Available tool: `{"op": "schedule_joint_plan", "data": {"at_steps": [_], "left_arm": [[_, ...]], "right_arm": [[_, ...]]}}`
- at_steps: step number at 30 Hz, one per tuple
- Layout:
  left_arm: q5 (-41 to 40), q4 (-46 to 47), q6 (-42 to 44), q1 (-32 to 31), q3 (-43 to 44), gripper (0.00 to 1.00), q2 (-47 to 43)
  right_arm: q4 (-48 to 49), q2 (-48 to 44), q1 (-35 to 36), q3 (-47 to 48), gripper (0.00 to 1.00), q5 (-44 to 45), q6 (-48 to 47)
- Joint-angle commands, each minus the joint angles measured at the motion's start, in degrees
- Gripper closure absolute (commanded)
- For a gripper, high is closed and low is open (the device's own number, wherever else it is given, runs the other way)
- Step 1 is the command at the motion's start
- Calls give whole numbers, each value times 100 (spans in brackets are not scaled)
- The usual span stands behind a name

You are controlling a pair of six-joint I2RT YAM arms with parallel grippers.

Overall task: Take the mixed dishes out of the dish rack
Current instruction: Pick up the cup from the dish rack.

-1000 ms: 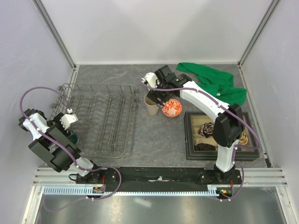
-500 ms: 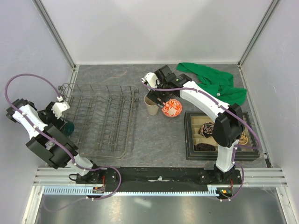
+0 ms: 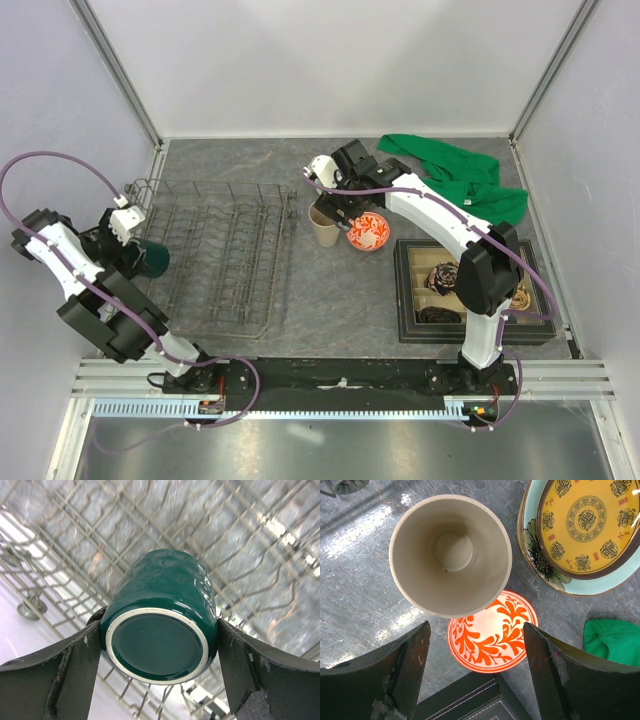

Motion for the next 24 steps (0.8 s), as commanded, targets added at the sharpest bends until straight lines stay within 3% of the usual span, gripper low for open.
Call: {"op": "schedule_joint_plan", "data": {"at_steps": [1,8,24], "left_arm": [[1076,-1171,-354,-111,-19,98,-509],[1726,-1171,-1204,-479,86,98,-572],[3414,-1162,-3552,-1684,1193,99,-502]], "right_arm": [[200,-161,-12,71,18,-121,110],[209,-337,-56,388,17,-244,269],[340,-565,-205,933,17,-736,629]]}}
